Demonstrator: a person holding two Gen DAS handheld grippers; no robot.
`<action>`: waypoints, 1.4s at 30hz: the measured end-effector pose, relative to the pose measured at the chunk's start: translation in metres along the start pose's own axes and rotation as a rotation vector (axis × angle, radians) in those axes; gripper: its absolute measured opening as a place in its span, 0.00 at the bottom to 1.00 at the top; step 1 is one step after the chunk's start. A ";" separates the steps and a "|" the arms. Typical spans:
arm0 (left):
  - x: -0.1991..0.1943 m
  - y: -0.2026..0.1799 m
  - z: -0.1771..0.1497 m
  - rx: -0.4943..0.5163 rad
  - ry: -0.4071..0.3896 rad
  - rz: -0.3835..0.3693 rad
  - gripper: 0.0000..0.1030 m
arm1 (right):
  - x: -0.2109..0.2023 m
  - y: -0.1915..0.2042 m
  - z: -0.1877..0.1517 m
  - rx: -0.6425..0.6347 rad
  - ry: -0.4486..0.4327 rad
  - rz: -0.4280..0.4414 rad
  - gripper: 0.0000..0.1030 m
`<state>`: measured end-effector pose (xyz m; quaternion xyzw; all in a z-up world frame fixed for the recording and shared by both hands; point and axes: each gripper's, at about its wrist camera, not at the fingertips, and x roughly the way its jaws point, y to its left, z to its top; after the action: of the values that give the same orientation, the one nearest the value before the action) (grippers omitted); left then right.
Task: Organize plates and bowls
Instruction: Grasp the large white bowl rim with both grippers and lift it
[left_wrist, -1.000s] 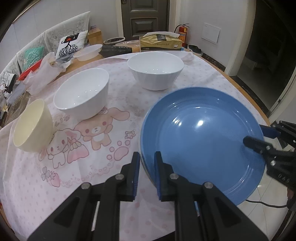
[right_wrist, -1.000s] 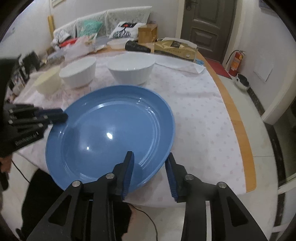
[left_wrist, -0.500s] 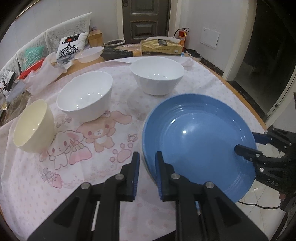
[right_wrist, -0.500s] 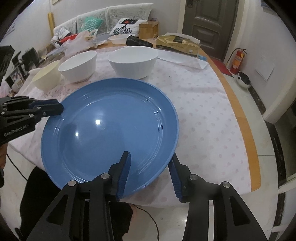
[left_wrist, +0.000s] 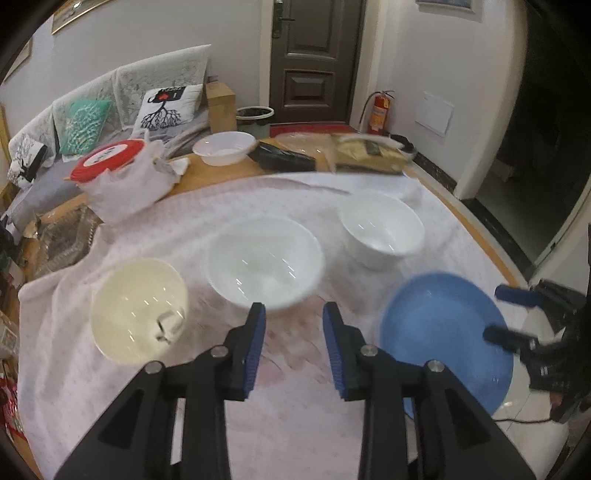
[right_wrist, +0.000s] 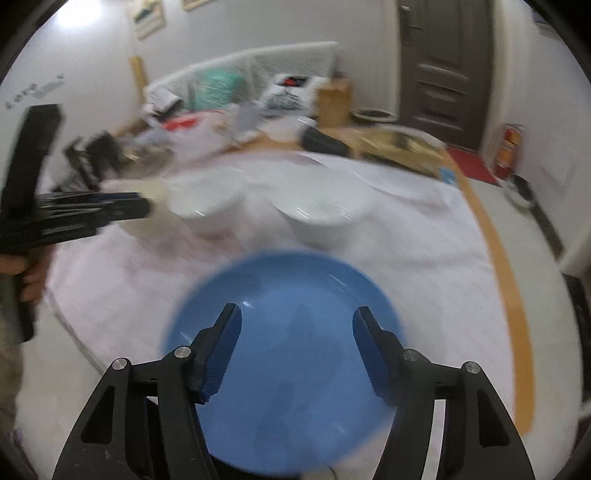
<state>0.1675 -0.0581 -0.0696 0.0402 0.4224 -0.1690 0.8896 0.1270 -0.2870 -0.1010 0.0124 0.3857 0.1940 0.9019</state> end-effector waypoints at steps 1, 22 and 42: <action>0.002 0.008 0.007 -0.007 0.003 0.001 0.29 | 0.004 0.005 0.007 -0.010 -0.004 0.021 0.64; 0.118 0.078 0.066 -0.072 0.209 0.006 0.38 | 0.159 0.070 0.086 -0.170 0.163 0.143 0.90; 0.140 0.084 0.065 -0.077 0.247 -0.003 0.14 | 0.198 0.089 0.090 -0.257 0.169 0.085 0.92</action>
<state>0.3254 -0.0308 -0.1406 0.0261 0.5349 -0.1476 0.8315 0.2836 -0.1219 -0.1589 -0.1033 0.4312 0.2800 0.8515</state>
